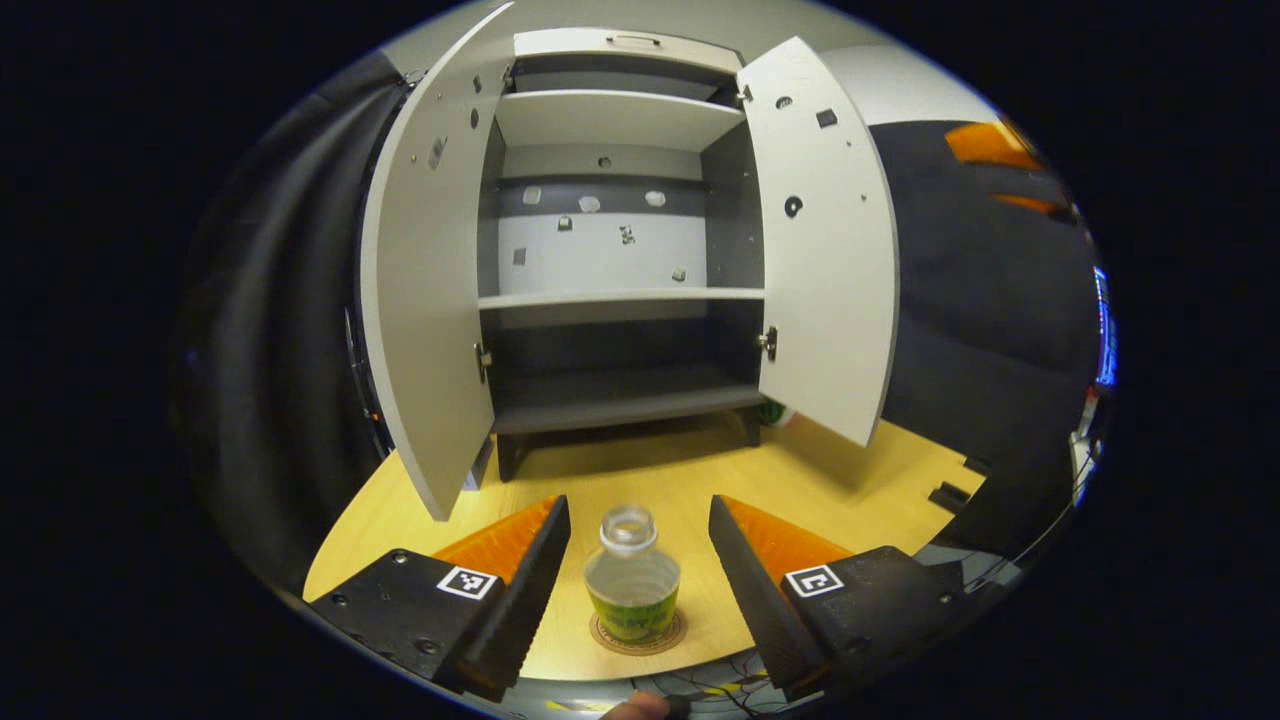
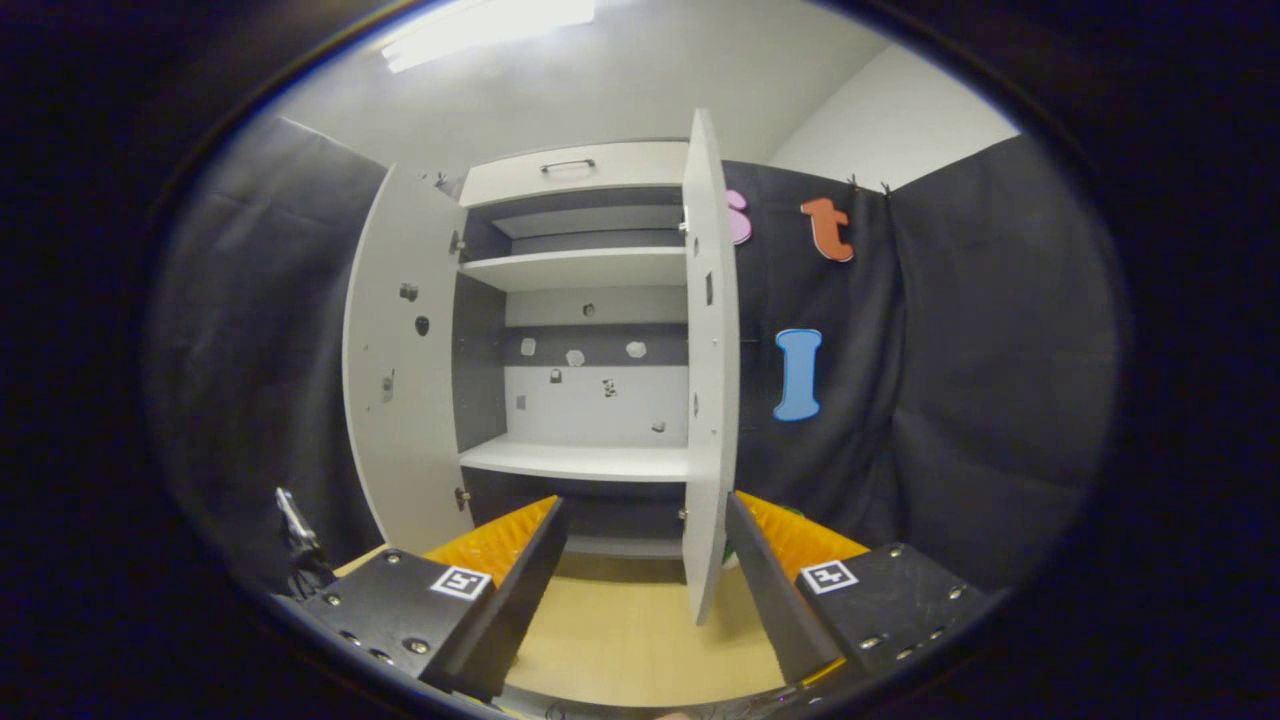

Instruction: Grasp the bottle in the cabinet with the left hand and place it on the coaster, then close the right door with the right hand and the left door with the left hand.

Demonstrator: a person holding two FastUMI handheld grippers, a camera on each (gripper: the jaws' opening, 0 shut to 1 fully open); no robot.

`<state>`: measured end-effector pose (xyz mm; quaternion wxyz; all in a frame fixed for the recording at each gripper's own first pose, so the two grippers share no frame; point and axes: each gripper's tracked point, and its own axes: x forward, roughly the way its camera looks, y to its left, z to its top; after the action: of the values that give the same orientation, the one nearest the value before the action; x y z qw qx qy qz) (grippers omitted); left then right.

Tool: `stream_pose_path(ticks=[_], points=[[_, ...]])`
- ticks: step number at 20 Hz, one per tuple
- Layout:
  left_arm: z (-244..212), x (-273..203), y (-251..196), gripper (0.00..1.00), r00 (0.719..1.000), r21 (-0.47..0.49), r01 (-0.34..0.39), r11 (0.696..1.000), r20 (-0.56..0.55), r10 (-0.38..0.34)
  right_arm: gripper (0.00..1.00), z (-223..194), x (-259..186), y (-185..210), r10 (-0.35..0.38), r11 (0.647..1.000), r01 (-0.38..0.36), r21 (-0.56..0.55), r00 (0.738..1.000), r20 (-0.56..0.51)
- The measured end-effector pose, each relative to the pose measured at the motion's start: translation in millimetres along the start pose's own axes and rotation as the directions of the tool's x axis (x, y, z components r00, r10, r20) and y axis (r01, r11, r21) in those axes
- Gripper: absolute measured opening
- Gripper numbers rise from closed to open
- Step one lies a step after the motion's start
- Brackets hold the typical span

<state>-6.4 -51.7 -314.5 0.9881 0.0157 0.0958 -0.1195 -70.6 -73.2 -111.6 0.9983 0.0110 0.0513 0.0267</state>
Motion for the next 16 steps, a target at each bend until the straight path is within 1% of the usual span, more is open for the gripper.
stream_pose_path(ticks=[1, 2, 3, 5, 6, 7, 8, 10, 12, 16], points=[[17, -5, -2, 0.89, 1.000, 0.004, -0.004, 1.000, 0.015, 0.004, 0.96, 3, -4, -15, -0.018, 1.000, 0.018, -0.013, 1.000, 0.008], [36, -9, -3, 0.89, 0.999, 0.010, -0.012, 1.000, 0.035, 0.012, 0.93, 6, -8, -29, -0.038, 0.999, 0.038, -0.029, 0.999, 0.018], [58, -14, -5, 0.89, 0.998, 0.014, -0.014, 1.000, 0.061, 0.013, 0.96, 10, -11, -43, -0.054, 0.998, 0.055, -0.041, 0.998, 0.030], [95, -22, -15, 0.89, 0.995, 0.034, -0.009, 0.999, 0.095, 0.006, 0.97, 15, -15, -72, -0.088, 0.995, 0.091, -0.052, 0.995, 0.051], [112, -26, -18, 0.89, 0.994, 0.049, -0.013, 0.999, 0.106, 0.008, 0.93, 18, -17, -87, -0.108, 0.993, 0.111, -0.048, 0.993, 0.054], [126, -30, -20, 0.89, 0.994, 0.055, -0.013, 0.998, 0.113, 0.007, 0.96, 19, -17, -102, -0.134, 0.990, 0.136, -0.042, 0.989, 0.055], [142, -34, -26, 0.89, 0.992, 0.057, -0.004, 0.998, 0.127, -0.003, 0.93, 23, -16, -118, -0.160, 0.986, 0.162, -0.036, 0.985, 0.058], [171, -39, -36, 0.89, 0.988, 0.039, 0.019, 0.999, 0.154, -0.025, 0.93, 25, -14, -147, -0.205, 0.978, 0.207, -0.027, 0.977, 0.062], [192, -41, -42, 0.89, 0.985, 0.011, 0.043, 0.999, 0.167, -0.045, 0.93, 28, -11, -173, -0.240, 0.969, 0.243, -0.044, 0.969, 0.067], [237, -39, -32, 0.89, 0.978, -0.003, 0.039, 0.999, 0.204, -0.038, 0.93, 37, 12, -207, -0.272, 0.953, 0.280, -0.115, 0.959, 0.083]])
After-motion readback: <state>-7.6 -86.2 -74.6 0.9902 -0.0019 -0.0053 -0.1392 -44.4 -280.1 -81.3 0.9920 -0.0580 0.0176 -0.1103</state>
